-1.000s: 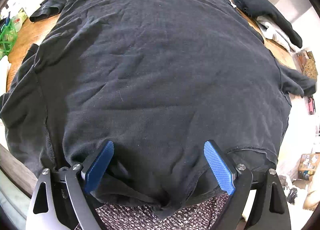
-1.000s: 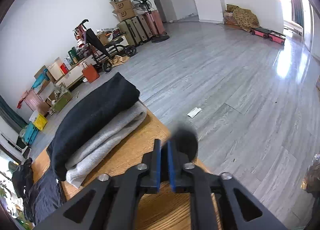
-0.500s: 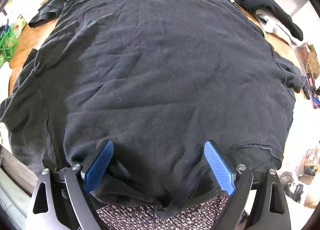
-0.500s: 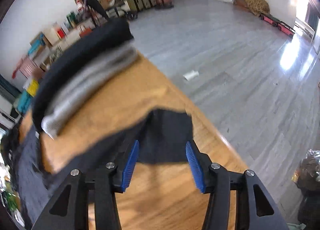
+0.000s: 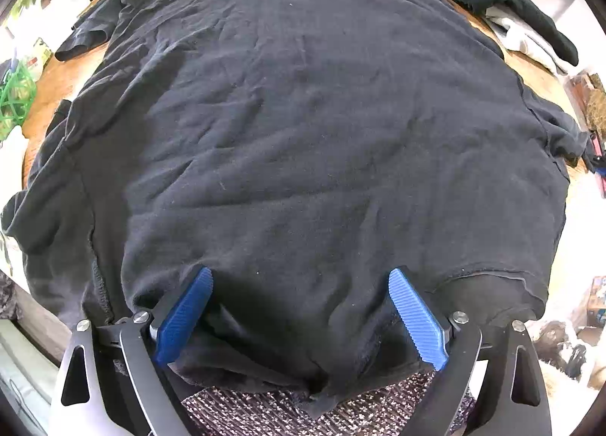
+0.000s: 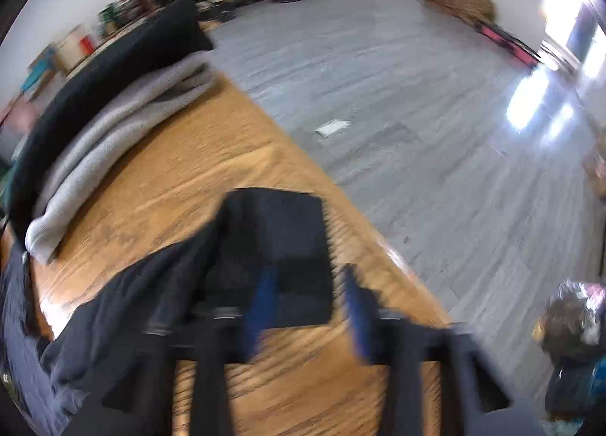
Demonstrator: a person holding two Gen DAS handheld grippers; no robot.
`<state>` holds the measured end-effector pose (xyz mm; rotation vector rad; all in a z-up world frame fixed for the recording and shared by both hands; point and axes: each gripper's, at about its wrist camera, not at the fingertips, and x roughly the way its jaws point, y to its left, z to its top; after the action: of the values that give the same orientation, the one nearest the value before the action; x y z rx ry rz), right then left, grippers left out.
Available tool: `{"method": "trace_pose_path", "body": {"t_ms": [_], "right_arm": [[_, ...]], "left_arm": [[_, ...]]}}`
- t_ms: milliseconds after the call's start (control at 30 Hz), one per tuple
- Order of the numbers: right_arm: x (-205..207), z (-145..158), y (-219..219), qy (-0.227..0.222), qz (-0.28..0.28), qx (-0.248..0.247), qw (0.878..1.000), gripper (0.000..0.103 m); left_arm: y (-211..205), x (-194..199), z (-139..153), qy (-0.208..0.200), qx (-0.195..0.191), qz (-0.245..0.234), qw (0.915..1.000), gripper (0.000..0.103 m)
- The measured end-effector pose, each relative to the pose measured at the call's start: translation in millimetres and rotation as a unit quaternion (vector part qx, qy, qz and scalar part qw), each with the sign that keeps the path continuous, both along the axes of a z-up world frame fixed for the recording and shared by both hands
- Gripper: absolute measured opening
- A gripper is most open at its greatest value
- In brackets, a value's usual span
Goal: Fold clothes
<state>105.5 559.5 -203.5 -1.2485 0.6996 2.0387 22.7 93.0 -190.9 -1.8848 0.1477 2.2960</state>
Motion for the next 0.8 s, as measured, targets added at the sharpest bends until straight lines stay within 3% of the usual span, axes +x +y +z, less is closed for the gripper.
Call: {"method": "trace_pose_path", "body": {"t_ms": [100, 200, 267, 367, 400, 433, 500, 633, 800], "right_arm": [[-4.5, 18.0, -1.1, 0.034, 0.004, -0.003, 0.999, 0.007], [-9.9, 58.3, -1.2, 0.098, 0.016, 0.004, 0.995, 0.007], [-14.4, 94.5, -6.6, 0.14, 0.045, 0.035, 0.989, 0.007], [-8.9, 154.3, -22.6, 0.195, 0.096, 0.133, 0.967, 0.006], [-6.6, 165.6, -24.9, 0.197, 0.097, 0.158, 0.963, 0.012], [-4.3, 166.6, -19.2, 0.177, 0.077, 0.162, 0.968, 0.029], [-1.1, 156.0, 0.2, 0.122, 0.025, 0.136, 0.983, 0.04], [1.0, 93.6, 13.2, 0.071, 0.01, 0.019, 0.997, 0.039], [-8.5, 41.4, 21.7, 0.071, -0.022, -0.098, 0.992, 0.041]], "left_arm": [[1.5, 1.6, -0.1, 0.0, -0.001, 0.0, 1.0, 0.095], [4.4, 0.4, 2.6, 0.0, 0.0, 0.0, 1.0, 0.095], [5.9, 6.2, 0.0, 0.001, -0.001, -0.001, 1.0, 0.095], [0.5, 14.0, 1.9, 0.005, -0.002, 0.0, 1.0, 0.095], [-0.5, 17.1, 2.9, 0.006, -0.002, 0.0, 1.0, 0.095], [-0.9, 19.6, 2.3, 0.008, -0.002, 0.0, 1.0, 0.095], [-0.7, 23.4, 0.5, 0.01, -0.004, -0.001, 0.9999, 0.095], [2.2, 27.6, 0.6, 0.011, -0.012, -0.008, 0.9998, 0.095], [2.7, 32.7, 2.6, 0.01, -0.013, -0.01, 0.9998, 0.095]]}}
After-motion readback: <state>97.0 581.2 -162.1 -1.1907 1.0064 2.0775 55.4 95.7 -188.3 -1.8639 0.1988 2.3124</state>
